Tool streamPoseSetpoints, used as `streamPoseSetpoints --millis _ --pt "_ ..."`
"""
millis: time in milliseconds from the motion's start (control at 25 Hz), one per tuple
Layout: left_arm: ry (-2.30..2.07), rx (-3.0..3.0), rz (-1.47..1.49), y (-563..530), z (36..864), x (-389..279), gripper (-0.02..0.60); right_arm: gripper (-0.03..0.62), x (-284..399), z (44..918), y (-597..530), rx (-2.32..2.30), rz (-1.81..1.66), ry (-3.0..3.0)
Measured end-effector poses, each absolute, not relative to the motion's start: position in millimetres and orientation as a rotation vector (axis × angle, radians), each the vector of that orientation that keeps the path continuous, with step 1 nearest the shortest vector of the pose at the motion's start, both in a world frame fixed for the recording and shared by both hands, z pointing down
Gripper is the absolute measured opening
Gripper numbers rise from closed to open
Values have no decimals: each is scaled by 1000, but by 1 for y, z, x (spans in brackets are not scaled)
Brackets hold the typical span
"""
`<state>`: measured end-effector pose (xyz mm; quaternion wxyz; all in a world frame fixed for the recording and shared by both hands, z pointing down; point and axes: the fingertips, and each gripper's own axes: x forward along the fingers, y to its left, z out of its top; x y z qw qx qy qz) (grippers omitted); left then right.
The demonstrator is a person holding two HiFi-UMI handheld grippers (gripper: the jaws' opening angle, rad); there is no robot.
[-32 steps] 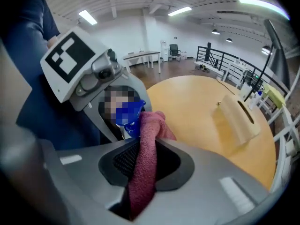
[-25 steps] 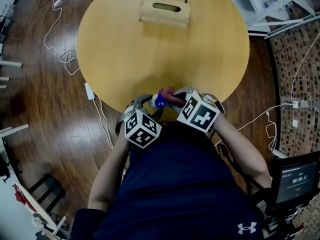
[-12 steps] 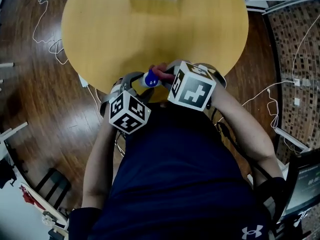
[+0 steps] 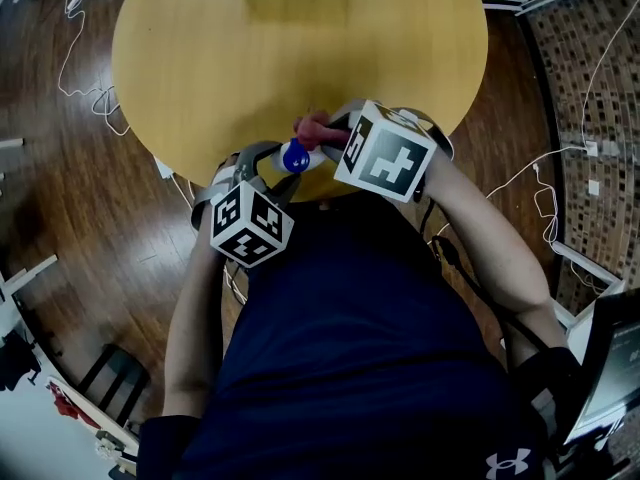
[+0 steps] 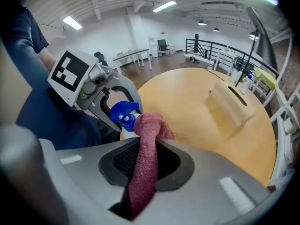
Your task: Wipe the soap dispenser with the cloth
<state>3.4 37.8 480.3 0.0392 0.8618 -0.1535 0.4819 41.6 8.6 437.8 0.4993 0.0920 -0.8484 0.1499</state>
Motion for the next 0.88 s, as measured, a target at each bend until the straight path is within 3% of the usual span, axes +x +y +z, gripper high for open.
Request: streamPoseSetpoints --millis 240,360,520,880 --pt "-619 2547 1504 30 481 -6 246 72 44 446 46 140 340 -1978" --pt "-749 2505 1400 28 470 -12 186 72 44 450 57 145 421 -2006" --pt "-654 2561 1263 39 451 4 236 72 52 445 45 241 481 -2042" --pt "-613 2544 1167 29 449 24 232 74 38 443 30 80 232 -2073"
